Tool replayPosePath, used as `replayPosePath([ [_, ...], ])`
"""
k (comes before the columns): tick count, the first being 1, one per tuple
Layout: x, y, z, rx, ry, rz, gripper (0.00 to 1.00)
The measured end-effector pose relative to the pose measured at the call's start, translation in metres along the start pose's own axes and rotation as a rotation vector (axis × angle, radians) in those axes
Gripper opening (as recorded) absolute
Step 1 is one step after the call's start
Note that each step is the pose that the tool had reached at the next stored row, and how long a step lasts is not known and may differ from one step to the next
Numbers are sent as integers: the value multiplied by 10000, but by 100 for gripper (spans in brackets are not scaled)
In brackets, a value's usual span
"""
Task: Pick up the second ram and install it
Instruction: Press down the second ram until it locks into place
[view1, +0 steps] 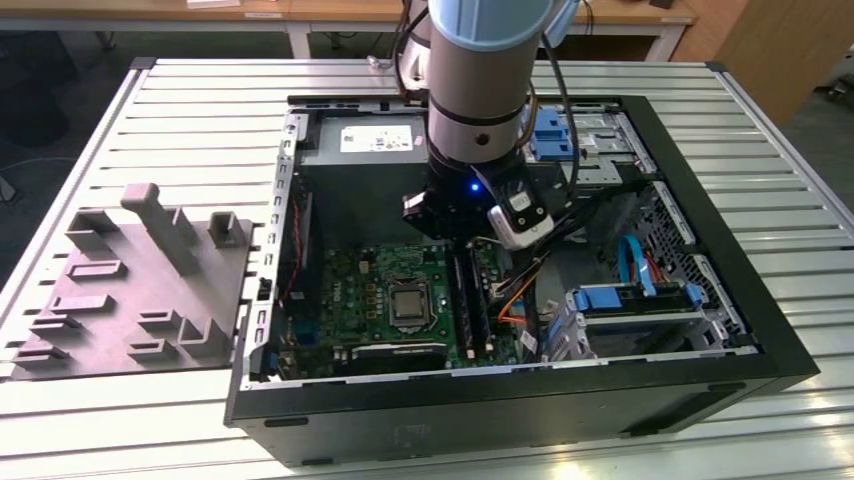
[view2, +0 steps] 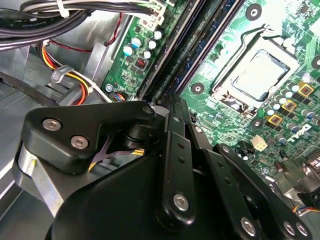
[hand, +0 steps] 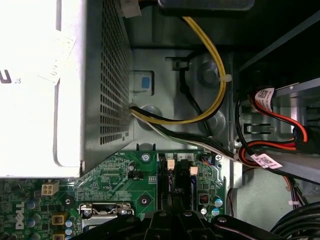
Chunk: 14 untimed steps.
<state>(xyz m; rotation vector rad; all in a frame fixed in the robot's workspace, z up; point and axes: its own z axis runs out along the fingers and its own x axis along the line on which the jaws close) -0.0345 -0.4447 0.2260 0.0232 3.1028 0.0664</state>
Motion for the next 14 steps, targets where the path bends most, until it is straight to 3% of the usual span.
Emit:
replayPosePath([
  [14,3,-2,57,-9,-1,0,10],
])
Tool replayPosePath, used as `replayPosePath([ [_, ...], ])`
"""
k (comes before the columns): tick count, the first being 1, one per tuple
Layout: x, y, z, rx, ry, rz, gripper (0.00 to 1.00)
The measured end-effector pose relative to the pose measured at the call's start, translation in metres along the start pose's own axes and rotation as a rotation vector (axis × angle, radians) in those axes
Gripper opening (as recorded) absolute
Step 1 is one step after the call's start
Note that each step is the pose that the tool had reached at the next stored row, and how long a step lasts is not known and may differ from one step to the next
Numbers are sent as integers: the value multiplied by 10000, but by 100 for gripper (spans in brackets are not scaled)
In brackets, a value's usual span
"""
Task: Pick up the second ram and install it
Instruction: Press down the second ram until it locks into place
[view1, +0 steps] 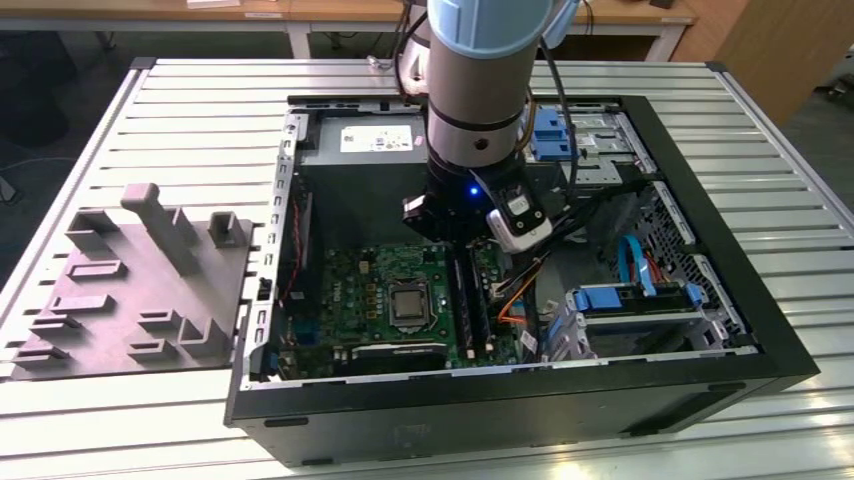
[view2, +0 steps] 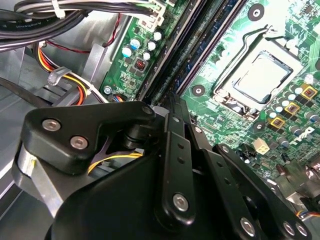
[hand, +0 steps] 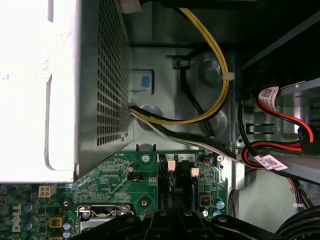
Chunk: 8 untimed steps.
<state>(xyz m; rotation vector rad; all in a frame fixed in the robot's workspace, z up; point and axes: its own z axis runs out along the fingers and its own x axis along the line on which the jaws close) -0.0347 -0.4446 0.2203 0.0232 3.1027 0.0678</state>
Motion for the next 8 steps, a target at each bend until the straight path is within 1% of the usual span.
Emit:
replayPosePath([
  [8,1,-1,30,-3,0,0,10],
])
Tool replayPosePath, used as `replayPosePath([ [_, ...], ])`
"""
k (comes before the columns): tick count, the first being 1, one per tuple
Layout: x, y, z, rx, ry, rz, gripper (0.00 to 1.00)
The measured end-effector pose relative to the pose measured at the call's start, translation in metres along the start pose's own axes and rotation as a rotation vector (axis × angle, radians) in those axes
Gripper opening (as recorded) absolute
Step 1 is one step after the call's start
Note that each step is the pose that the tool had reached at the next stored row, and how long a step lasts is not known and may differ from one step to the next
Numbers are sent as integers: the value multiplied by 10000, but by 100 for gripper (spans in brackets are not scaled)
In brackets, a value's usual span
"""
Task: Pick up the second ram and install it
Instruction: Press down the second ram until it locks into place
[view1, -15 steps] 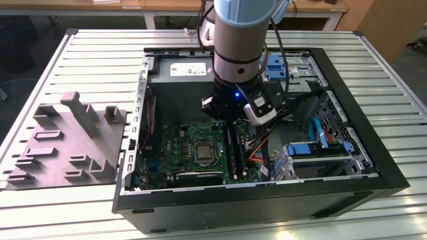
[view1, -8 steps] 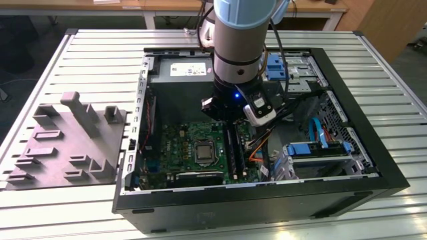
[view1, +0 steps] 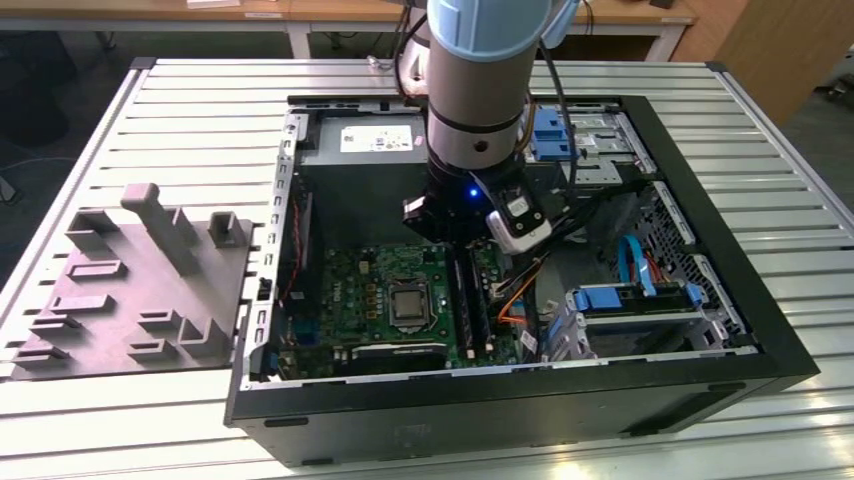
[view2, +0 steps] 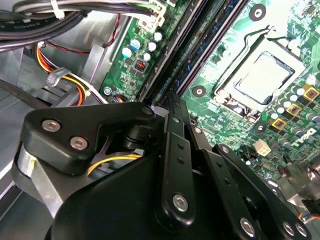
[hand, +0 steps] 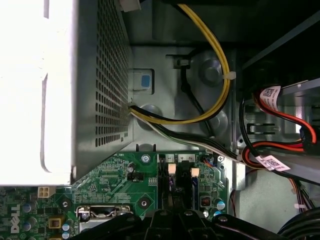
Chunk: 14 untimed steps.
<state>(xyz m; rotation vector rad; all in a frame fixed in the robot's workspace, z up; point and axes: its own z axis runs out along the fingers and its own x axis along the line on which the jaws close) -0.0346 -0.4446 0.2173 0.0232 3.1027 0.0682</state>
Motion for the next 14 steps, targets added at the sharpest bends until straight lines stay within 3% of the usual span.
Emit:
replayPosePath([
  [8,0,1,-8,-5,-4,1,10],
  [14,-5,6,-130,0,-1,1,10],
])
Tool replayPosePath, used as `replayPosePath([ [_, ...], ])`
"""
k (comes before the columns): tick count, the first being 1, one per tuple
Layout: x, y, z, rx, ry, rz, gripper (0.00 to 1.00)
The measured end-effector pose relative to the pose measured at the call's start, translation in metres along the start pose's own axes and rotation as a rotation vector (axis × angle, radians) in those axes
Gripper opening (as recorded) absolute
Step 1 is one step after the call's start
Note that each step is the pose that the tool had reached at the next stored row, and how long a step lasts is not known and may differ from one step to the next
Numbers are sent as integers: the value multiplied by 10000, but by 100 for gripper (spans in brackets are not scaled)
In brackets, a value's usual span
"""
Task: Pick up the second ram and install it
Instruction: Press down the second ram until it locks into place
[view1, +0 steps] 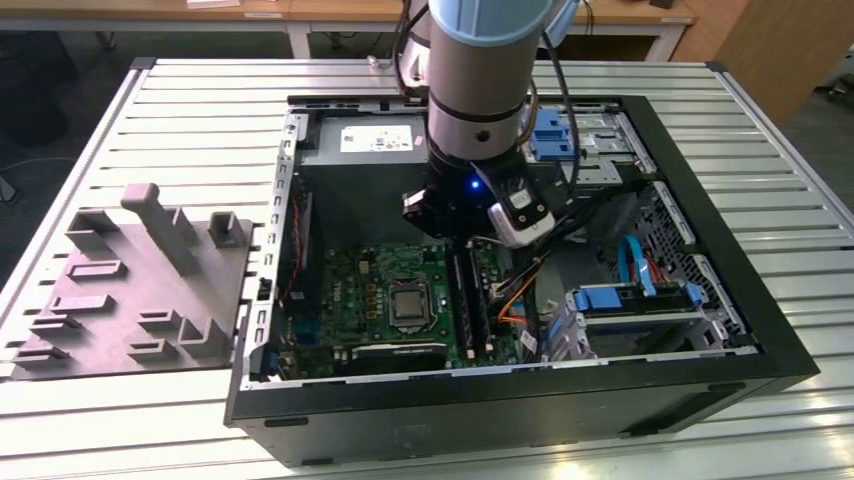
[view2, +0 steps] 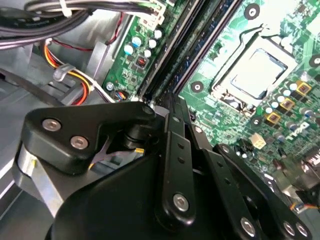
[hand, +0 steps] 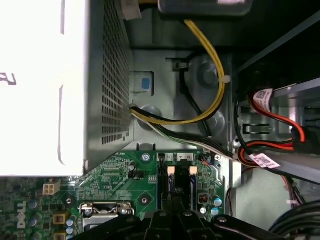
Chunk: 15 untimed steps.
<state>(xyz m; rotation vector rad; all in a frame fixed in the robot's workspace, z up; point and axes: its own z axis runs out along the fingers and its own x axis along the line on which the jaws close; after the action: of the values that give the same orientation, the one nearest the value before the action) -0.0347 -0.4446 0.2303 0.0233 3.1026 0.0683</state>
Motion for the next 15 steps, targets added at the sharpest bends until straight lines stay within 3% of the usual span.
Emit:
replayPosePath([
  [6,-1,-18,-14,4,2,-1,10],
  [15,-4,-243,-23,2,1,-1,10],
])
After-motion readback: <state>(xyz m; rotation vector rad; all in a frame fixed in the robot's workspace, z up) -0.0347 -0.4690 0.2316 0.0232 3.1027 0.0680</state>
